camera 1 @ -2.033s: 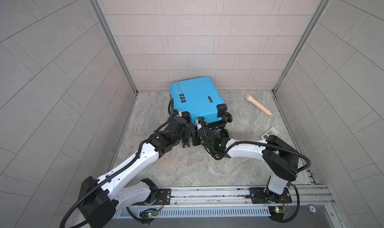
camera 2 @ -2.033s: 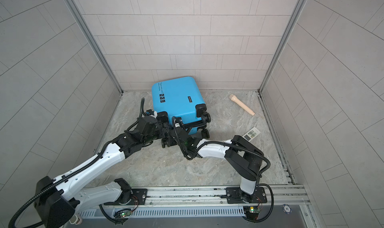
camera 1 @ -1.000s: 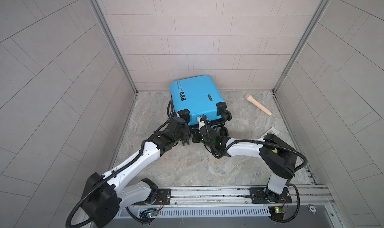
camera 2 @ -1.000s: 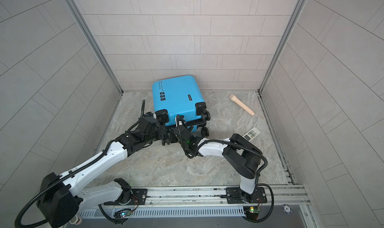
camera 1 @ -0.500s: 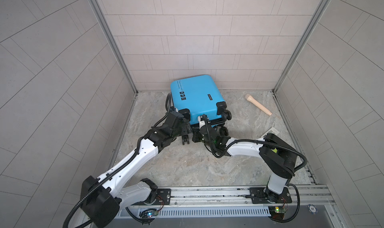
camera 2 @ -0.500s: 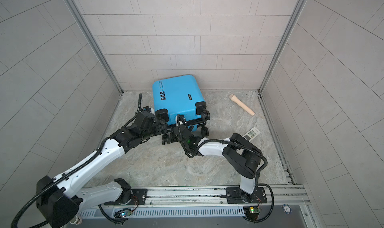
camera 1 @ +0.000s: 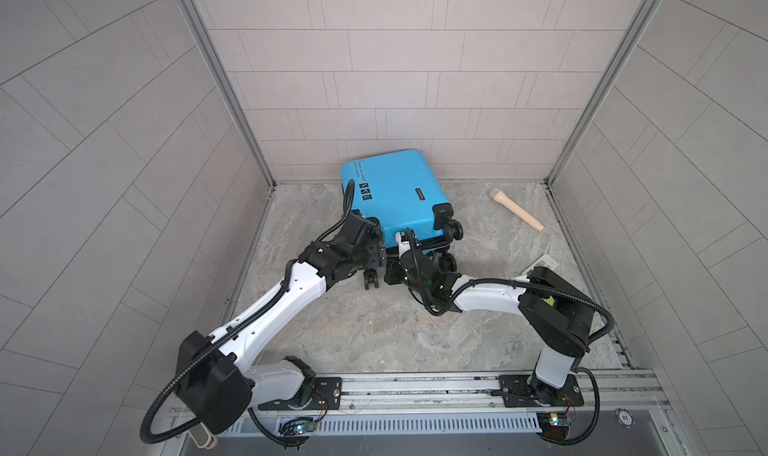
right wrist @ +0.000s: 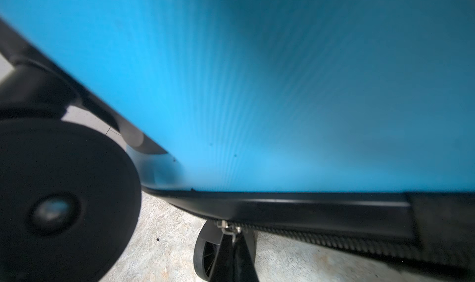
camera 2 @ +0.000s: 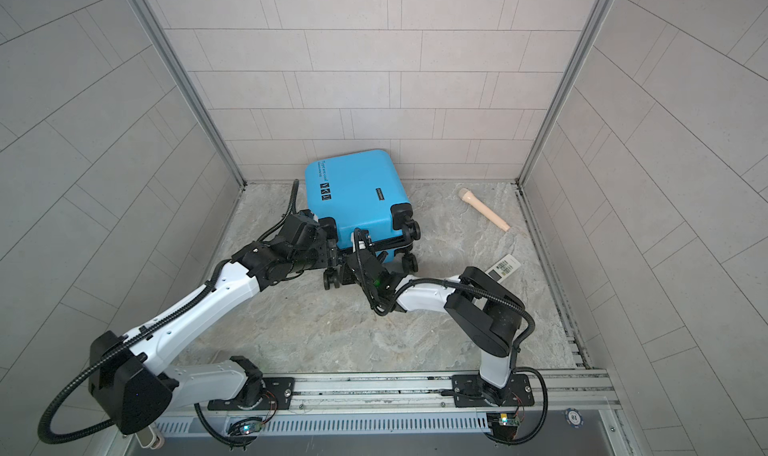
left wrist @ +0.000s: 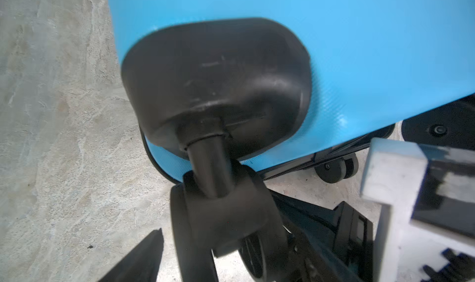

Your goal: Pack the luggage

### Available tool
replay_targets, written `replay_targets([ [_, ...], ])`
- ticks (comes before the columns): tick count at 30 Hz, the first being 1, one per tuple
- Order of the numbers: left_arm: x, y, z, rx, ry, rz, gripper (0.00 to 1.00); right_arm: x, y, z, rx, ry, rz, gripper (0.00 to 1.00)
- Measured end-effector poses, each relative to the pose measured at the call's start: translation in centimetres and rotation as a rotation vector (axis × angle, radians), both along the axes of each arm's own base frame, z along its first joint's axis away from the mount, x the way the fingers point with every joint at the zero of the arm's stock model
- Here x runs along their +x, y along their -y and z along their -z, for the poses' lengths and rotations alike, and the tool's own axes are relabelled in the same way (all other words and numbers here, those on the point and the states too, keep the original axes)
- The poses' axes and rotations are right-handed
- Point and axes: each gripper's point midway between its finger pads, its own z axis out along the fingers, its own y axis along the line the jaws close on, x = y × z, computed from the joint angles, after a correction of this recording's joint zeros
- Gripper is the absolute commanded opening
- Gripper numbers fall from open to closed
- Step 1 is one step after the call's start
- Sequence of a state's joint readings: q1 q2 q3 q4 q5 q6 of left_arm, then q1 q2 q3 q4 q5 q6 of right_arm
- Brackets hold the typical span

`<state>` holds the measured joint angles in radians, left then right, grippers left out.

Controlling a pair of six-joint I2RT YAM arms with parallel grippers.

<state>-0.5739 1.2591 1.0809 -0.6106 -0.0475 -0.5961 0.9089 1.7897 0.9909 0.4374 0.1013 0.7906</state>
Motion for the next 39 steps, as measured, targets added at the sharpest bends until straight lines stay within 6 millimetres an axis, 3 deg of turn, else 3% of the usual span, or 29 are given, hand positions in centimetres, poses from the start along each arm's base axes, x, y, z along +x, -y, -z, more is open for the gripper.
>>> replay_targets([
  [4,0.1,0.2,-0.1,-0.014,0.003,-0.004,0.61,0.0,0.0,0.0,0.000,0.000,0.000,0.00],
  [14,0.0,0.3,-0.2,-0.045,-0.007,-0.019,0.38,0.0,0.0,0.0,0.000,0.000,0.001,0.00],
  [19,-0.1,0.3,-0.3,-0.052,-0.008,-0.021,0.00,0.1,0.1,0.0,-0.004,0.000,0.006,0.00],
  [26,-0.4,0.0,-0.6,-0.049,-0.004,-0.024,0.00,0.2,0.9,0.2,-0.025,0.008,0.045,0.00],
  [39,-0.8,-0.5,-0.8,-0.029,-0.009,-0.021,0.00,0.8,7.8,0.3,-0.128,0.049,0.245,0.00],
])
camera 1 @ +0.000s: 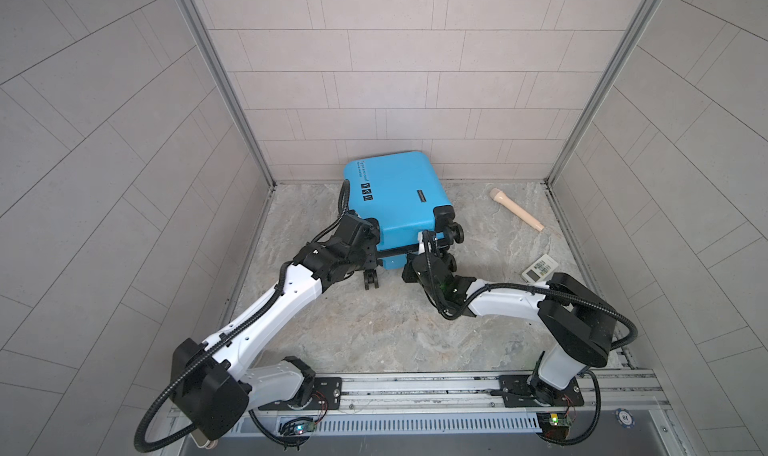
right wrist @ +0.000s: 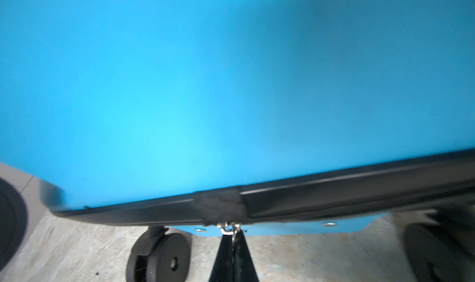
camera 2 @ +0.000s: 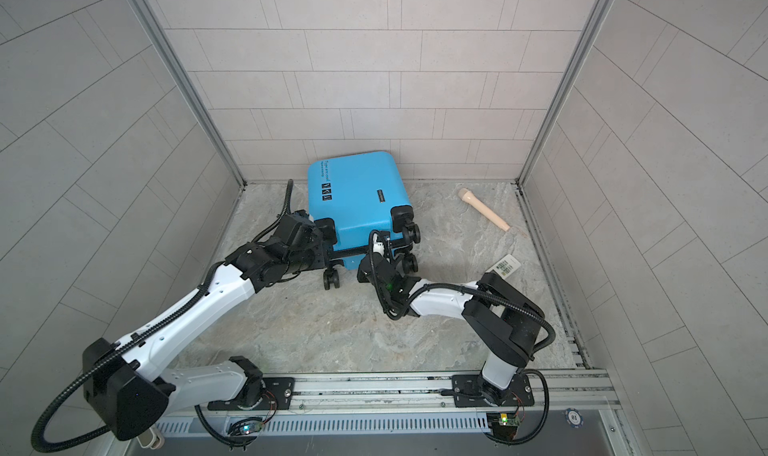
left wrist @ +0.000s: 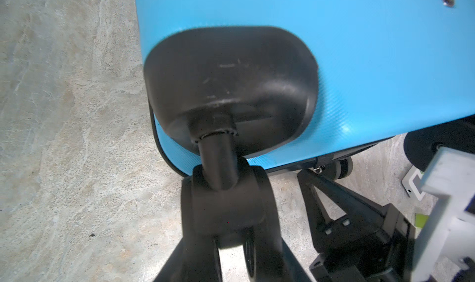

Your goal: Pack the luggage

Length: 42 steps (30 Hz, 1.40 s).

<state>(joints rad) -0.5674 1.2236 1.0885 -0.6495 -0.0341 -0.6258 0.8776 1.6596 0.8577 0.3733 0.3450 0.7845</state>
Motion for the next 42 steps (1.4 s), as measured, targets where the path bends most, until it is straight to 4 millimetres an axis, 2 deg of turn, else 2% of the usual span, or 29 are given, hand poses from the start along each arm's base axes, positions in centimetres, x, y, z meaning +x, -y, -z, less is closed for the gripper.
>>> replay_targets([
  [4,0.0,-0.1,0.0,0.007,0.001,0.002,0.00,0.3,2.1,0.1,-0.035,0.003,0.049,0.00],
  [9,-0.2,-0.2,0.0,0.012,-0.004,0.003,0.00,0.6,5.8,0.2,-0.069,0.003,0.116,0.00],
  [18,-1.0,1.8,-0.3,-0.056,-0.018,0.064,0.00,-0.2,9.1,0.2,-0.086,0.005,0.064,0.00],
  [23,-1.0,2.8,-0.8,-0.100,-0.011,0.088,0.00,-0.2,9.9,0.2,-0.045,0.016,0.002,0.00],
  [34,-1.1,3.6,-0.8,-0.151,-0.021,0.091,0.00,0.1,9.8,-0.2,0.055,0.040,-0.170,0.00],
  [42,-2.2,4.3,-0.5,-0.141,0.017,0.088,0.00,0.4,9.9,-0.2,0.055,0.016,-0.231,0.00],
])
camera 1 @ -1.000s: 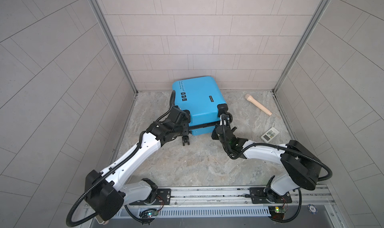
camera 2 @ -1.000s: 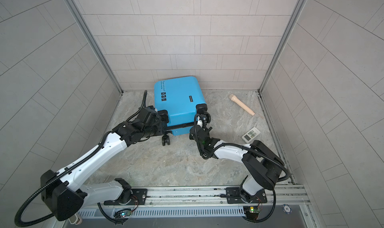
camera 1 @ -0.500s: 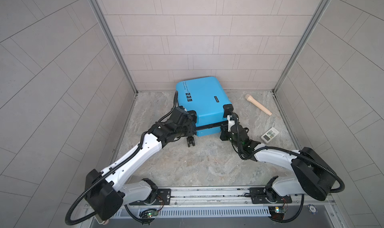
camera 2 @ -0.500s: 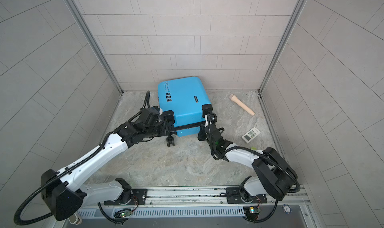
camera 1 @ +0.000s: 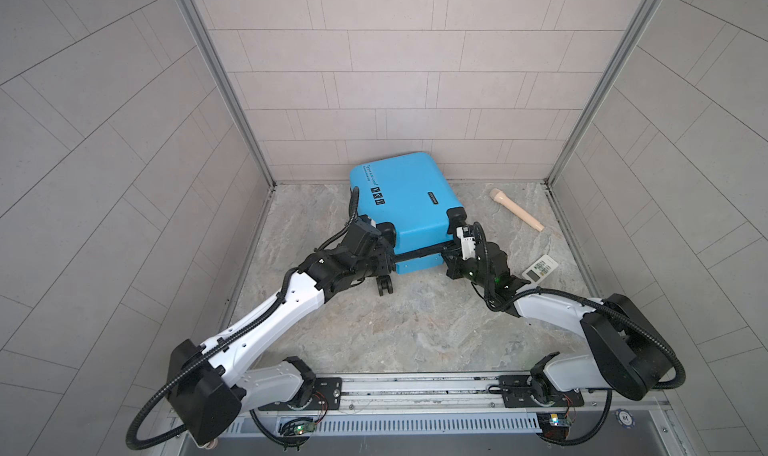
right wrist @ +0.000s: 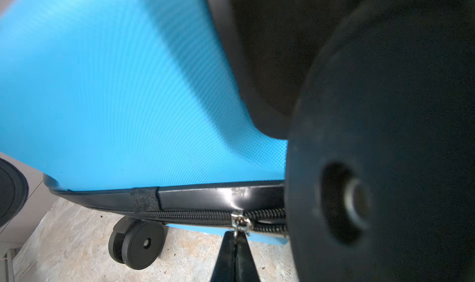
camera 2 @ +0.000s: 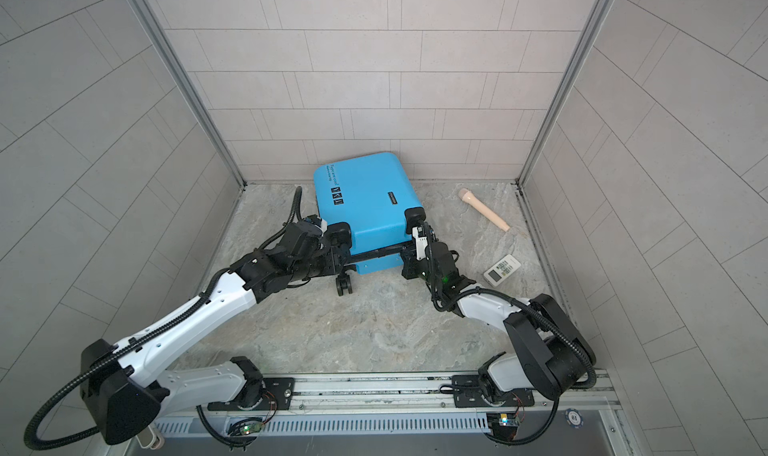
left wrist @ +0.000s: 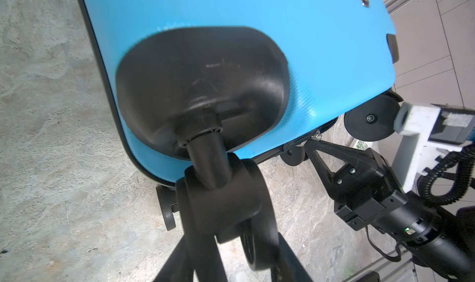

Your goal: Pack the luggage

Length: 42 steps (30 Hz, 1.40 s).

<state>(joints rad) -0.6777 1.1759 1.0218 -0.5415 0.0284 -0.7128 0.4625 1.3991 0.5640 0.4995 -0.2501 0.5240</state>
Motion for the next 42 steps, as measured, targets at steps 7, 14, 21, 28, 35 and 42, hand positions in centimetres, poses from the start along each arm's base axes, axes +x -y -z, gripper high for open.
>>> replay_targets([
  [7,-3.0,0.3,-0.6,-0.006,0.027,0.032,0.00,0.3,-0.1,0.1,-0.002,-0.030,-0.028,0.00],
  [14,-5.2,0.4,-3.9,-0.031,0.092,0.075,0.00,2.6,7.1,0.1,0.028,-0.044,0.269,0.00],
  [21,-4.3,1.8,-1.4,0.024,0.032,0.083,0.50,2.0,8.7,0.6,0.021,-0.057,0.345,0.00],
  [28,-5.6,4.7,-2.4,-0.092,0.026,0.105,0.86,1.9,8.7,0.7,0.018,-0.061,0.344,0.00],
  [35,-5.6,8.2,-2.6,-0.224,0.018,0.105,1.00,1.9,8.8,0.7,0.017,-0.061,0.344,0.00],
  [42,-4.1,12.0,0.6,-0.237,-0.056,0.110,1.00,2.0,8.7,0.7,0.018,-0.061,0.343,0.00],
])
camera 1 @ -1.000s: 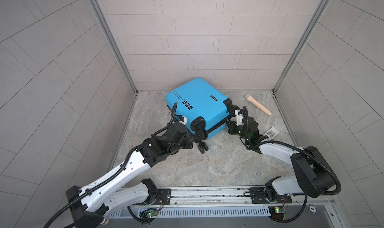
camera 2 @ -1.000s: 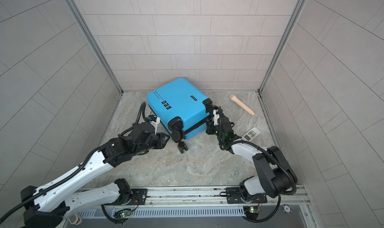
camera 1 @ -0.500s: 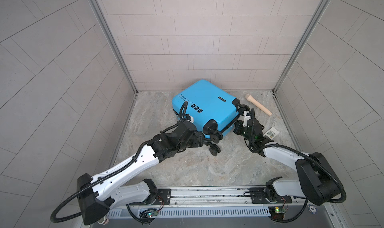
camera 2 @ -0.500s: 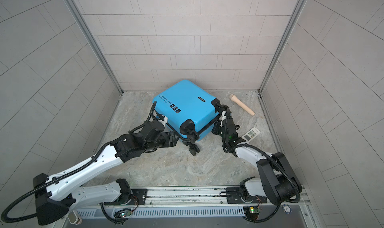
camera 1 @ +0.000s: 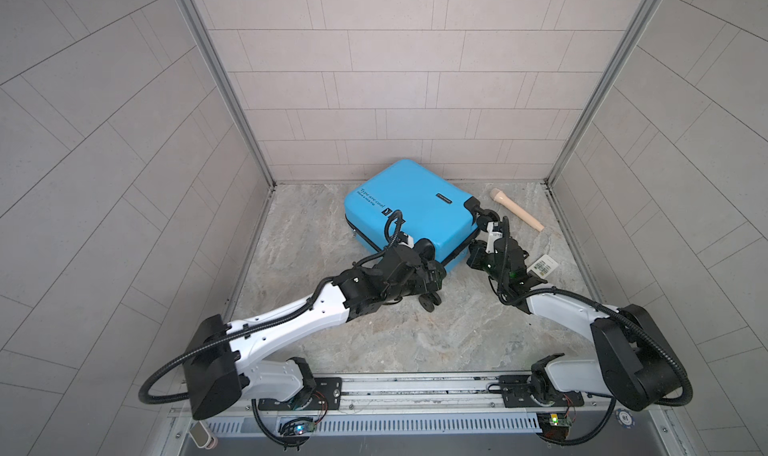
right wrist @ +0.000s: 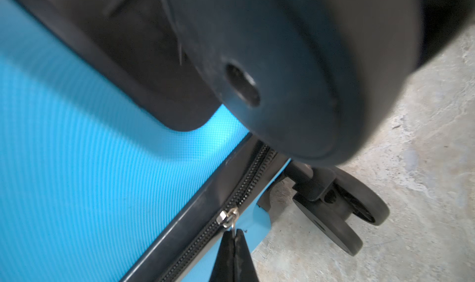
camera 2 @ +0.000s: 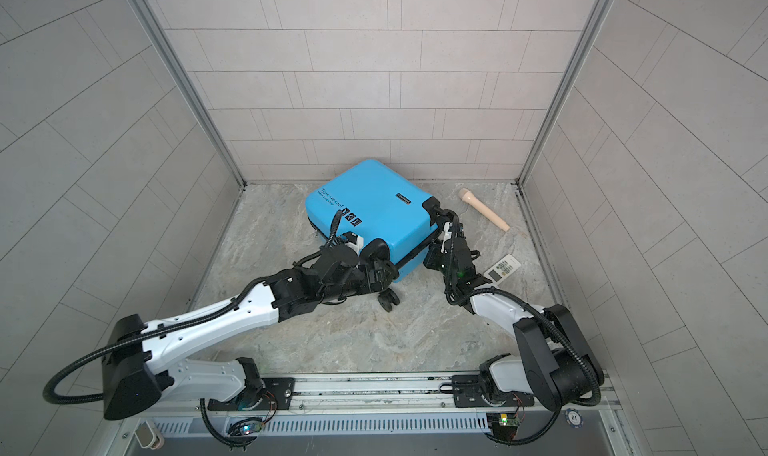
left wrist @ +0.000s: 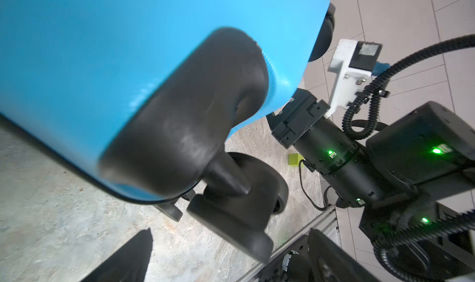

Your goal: Pack the luggage

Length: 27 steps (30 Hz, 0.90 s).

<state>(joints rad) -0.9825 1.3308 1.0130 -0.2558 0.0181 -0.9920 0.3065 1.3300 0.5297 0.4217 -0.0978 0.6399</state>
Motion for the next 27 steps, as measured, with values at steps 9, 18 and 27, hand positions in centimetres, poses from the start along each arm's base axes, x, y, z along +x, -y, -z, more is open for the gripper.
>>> replay_targets([
  [9,1.8,3.7,0.8,-0.042,-0.041,-0.005,1.00,0.0,0.1,0.0,0.001,-0.001,0.001,0.00],
  [18,2.2,4.2,1.0,-0.070,-0.063,-0.042,1.00,0.2,0.0,0.1,0.004,0.004,0.000,0.00],
  [27,3.1,3.8,0.7,-0.157,-0.038,-0.134,0.98,0.5,-0.2,0.0,0.007,0.007,-0.011,0.00],
])
